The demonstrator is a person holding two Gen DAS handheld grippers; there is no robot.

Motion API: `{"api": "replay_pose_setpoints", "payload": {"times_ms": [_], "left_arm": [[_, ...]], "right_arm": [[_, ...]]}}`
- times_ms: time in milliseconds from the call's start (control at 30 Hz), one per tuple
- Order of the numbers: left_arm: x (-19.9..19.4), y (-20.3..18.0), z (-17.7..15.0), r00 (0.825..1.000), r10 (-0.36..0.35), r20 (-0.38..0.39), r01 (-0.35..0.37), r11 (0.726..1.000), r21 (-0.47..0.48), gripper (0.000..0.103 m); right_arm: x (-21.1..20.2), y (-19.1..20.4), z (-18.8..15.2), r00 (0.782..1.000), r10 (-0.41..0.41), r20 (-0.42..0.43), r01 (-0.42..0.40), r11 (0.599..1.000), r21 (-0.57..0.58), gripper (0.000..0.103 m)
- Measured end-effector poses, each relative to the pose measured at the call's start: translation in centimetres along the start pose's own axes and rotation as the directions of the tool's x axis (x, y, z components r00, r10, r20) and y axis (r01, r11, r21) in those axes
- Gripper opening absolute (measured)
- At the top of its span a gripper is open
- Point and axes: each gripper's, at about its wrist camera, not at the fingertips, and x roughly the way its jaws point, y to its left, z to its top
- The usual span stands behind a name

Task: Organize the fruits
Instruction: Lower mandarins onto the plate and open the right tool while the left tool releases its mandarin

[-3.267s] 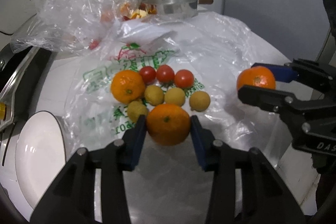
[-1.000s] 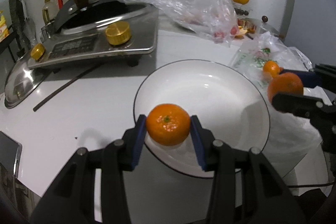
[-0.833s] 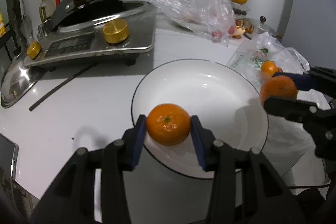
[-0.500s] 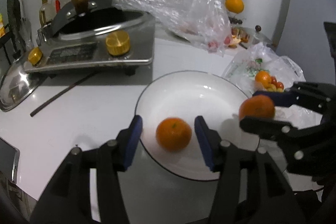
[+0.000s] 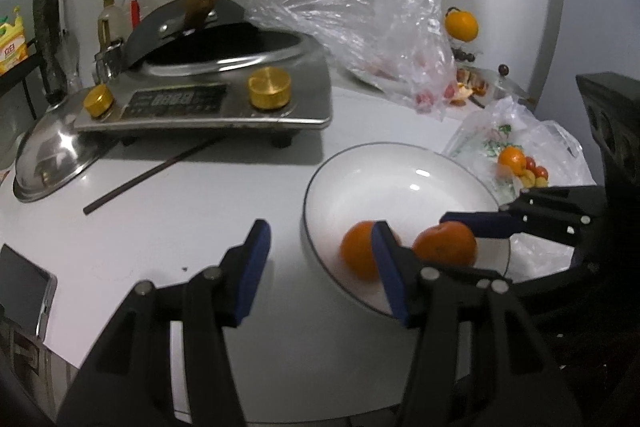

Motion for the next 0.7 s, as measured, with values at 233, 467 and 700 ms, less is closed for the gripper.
{"api": "replay_pose_setpoints", "payload": {"times_ms": [233, 467, 700], "left_arm": [[-0.3, 1.1, -0.3, 1.0, 0.0, 0.001, 0.0, 0.999, -0.05, 0.056], [-0.9, 1.2, -0.4, 1.0, 0.006, 0.018, -0.005, 0.998, -0.064, 0.074], [-1.4, 0.6, -0.3, 1.0, 0.014, 0.024, -0.013, 0.998, -0.06, 0.074]], "right_arm": [[1.0, 0.2, 0.1, 1.0, -0.004, -0.02, 0.005, 1.0, 0.015, 0.047], [0.7, 0.0, -0.1, 1.0, -0.009, -0.022, 0.009, 1.0, 0.023, 0.048], [-0.7, -0.2, -0.3, 1.0, -0.012, 0.016, 0.011, 0.999, 0.03, 0.057]]}}
